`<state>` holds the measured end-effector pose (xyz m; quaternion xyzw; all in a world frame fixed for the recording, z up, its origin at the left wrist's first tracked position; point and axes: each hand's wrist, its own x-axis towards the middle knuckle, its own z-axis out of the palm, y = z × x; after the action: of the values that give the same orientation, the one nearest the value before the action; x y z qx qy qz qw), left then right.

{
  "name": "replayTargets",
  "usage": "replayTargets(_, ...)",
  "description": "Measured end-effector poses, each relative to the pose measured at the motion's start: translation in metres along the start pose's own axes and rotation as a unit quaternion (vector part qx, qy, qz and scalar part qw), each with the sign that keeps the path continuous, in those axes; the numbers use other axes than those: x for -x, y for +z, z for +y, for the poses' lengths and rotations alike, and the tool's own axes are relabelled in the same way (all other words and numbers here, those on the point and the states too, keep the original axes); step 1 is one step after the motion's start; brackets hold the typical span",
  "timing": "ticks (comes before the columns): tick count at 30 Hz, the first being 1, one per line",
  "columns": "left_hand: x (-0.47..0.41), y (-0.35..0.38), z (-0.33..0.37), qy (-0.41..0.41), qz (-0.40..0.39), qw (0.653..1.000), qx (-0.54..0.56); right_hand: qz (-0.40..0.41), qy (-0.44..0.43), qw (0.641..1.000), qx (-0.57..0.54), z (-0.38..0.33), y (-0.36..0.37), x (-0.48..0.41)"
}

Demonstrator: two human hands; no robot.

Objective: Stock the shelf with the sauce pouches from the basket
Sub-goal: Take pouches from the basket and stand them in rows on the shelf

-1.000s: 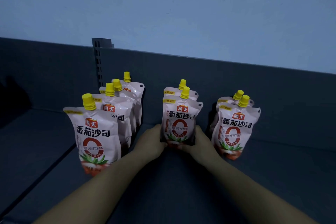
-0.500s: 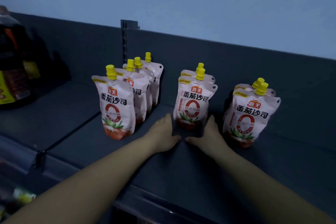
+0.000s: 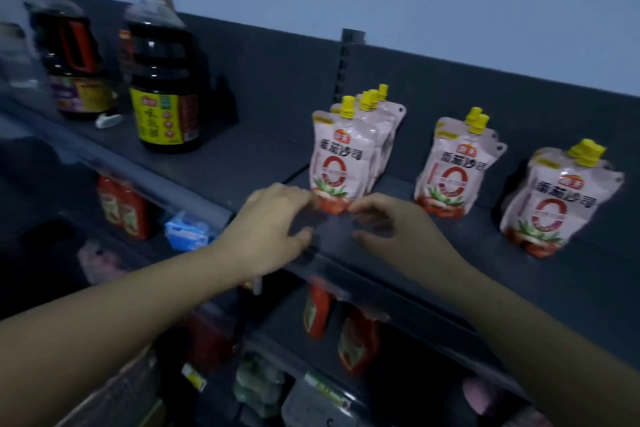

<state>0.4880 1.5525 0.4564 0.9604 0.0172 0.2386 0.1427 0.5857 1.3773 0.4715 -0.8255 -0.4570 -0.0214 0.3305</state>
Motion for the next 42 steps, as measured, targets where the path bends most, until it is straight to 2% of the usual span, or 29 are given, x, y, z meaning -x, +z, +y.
replayTargets(3, 0.065, -0.043, -0.05, -0.068, 0.044, 0.996, -0.042, -0.032, -0.135, 0.989, 0.052, -0.057, 0.046, -0.018)
replayTargets(6, 0.132, -0.072, -0.104, -0.169, -0.005, 0.981, -0.093, -0.082, -0.211, 0.97, 0.084, -0.101, 0.109, -0.035)
replayTargets(9, 0.201, -0.087, -0.148, -0.253, -0.097, 0.95, -0.155, -0.196, -0.205, 0.953, 0.106, -0.139, 0.178, -0.047)
replayTargets(13, 0.275, -0.096, -0.183, -0.362, -0.158, 0.904, -0.163, -0.268, -0.204, 0.93, 0.147, -0.169, 0.25, -0.051)
replayTargets(17, 0.338, -0.094, -0.208, -0.431, -0.2, 0.869, -0.138, -0.332, -0.216, 0.901, 0.178, -0.19, 0.307, -0.052)
replayTargets(24, 0.384, -0.061, -0.255, -0.477, -0.204, 0.845, -0.13, -0.398, -0.294, 0.833, 0.247, -0.188, 0.385, -0.07)
replayTargets(28, 0.381, -0.033, -0.284, -0.501, -0.19, 0.836, -0.118, -0.415, -0.329, 0.814, 0.239, -0.173, 0.427, -0.094)
replayTargets(36, 0.367, 0.021, -0.357, -0.598, -0.2, 0.774, -0.058, -0.453, -0.305, 0.821, 0.169, -0.128, 0.51, -0.152)
replayTargets(39, 0.371, 0.039, -0.373, -0.618, -0.185, 0.764, -0.026, -0.443, -0.304, 0.825, 0.174, -0.108, 0.542, -0.169)
replayTargets(42, 0.378, 0.057, -0.381, -0.633, -0.205, 0.746, -0.01, -0.451, -0.292, 0.82, 0.197, -0.093, 0.569, -0.179)
